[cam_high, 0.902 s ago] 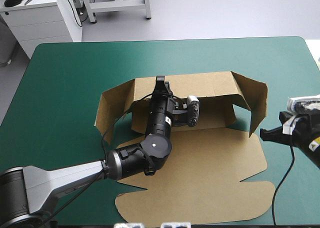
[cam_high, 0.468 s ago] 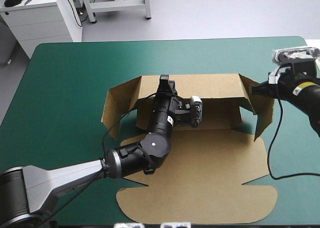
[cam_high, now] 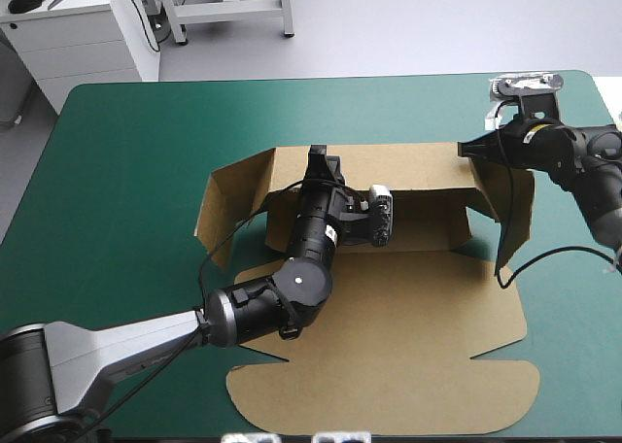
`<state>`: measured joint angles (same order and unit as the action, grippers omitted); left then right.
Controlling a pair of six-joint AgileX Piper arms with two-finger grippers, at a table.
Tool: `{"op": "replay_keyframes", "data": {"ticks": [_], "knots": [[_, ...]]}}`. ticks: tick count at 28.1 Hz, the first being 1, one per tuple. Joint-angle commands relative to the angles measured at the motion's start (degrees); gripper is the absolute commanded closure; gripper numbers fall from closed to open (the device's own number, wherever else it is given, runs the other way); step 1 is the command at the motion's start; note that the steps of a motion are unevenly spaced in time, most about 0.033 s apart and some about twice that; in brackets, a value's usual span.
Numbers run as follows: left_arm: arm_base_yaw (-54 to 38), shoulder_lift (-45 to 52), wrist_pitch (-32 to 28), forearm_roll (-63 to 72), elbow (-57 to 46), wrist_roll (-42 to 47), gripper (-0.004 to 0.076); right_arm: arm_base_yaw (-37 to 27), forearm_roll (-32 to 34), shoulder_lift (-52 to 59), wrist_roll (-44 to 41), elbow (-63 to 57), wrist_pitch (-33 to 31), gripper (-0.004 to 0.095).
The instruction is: Fold the box
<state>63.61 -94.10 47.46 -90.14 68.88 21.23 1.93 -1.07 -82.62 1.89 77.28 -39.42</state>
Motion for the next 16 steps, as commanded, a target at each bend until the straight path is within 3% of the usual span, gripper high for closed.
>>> {"op": "replay_keyframes", "data": {"ticks": [1, 8, 12, 16], "knots": [[0.1, 3.1, 1.6, -3.8, 1.5, 1.3, 0.0732, -2.0, -0.5, 0.8, -0.1, 2.2, -0.2, 0.0928], [0.1, 3.1, 1.2, -3.8, 1.5, 1.3, 0.0732, -5.1, -7.2, 1.8, 4.3, 2.2, -9.8, 0.0928], [0.1, 3.1, 0.3, -3.9, 1.5, 1.3, 0.0732, -6.3, -12.3, 4.2, 8.2, 1.5, -11.2, 0.0928], [0.0, 3.1, 0.0, -4.2, 1.5, 1.3, 0.0732, -6.5, -13.1, 6.2, 10.1, -1.6, -14.2, 0.0928]]}}
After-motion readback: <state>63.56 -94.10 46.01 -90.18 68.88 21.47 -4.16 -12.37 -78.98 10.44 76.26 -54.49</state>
